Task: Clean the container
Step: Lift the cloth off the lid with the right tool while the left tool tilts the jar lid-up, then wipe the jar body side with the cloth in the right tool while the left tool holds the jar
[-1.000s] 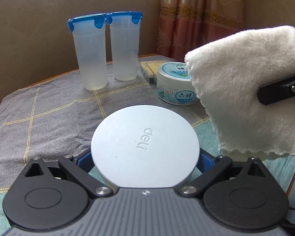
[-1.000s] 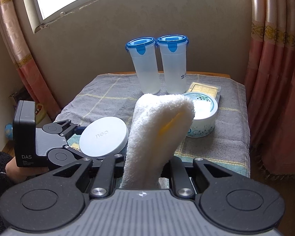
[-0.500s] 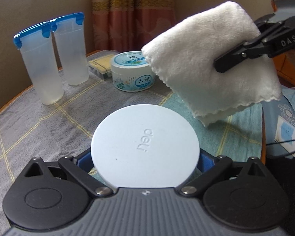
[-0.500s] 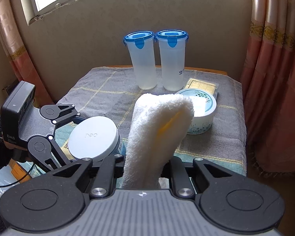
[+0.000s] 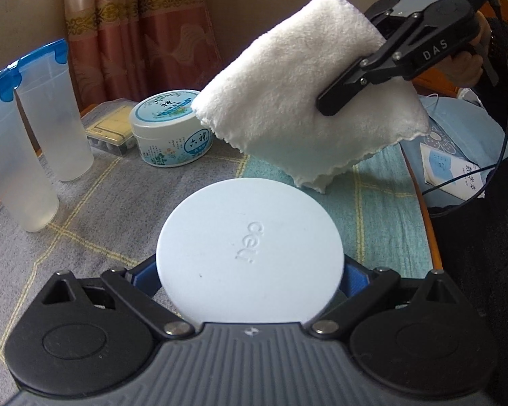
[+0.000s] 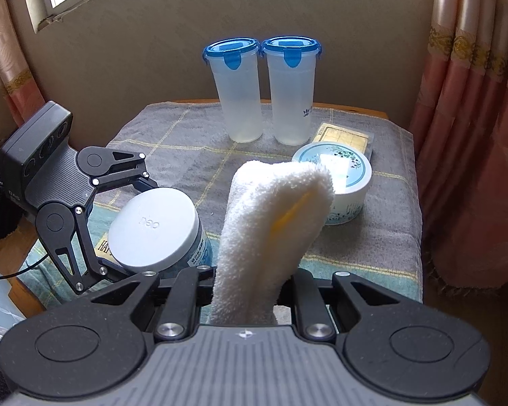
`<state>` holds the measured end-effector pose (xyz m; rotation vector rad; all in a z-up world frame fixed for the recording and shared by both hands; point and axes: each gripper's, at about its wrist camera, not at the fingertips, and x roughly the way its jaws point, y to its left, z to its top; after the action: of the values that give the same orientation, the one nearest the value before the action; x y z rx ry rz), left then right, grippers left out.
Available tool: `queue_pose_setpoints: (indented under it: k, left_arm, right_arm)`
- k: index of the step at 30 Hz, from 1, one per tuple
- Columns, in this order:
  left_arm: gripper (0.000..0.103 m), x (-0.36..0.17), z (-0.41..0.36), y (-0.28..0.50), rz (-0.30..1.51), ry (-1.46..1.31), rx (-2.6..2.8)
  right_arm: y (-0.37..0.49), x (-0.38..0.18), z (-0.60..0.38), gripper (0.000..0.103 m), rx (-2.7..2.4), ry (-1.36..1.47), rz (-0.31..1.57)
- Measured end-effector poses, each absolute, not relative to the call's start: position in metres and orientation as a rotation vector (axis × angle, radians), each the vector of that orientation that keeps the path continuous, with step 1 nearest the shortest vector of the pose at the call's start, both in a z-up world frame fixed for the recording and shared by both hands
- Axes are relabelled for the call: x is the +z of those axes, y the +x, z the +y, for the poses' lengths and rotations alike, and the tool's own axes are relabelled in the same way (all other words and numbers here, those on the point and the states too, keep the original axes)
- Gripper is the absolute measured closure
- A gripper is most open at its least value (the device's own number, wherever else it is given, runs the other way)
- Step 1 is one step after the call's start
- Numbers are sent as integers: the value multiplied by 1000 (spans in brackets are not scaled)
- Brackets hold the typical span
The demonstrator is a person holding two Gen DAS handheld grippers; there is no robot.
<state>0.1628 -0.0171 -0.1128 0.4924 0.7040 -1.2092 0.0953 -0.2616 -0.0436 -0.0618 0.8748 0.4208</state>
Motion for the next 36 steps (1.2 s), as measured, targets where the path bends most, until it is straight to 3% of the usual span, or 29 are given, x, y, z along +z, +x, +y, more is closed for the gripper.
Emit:
queue_pose_setpoints:
  k: [17, 22, 27, 36]
  left_arm:
    - [3, -103, 6, 139, 715, 310, -996]
    - [1, -86, 17, 124, 678, 185, -790]
    - [1, -92, 18, 129, 757, 6, -609]
    - [0, -99, 18, 123, 769, -27, -503]
  right_arm:
    - [87, -37, -271, 85, 431, -34, 837]
    - [92, -23, -269, 85, 464, -61, 789]
    - [121, -10, -259, 85, 547, -38, 734]
    - [159, -44, -242, 85, 622, 0, 836]
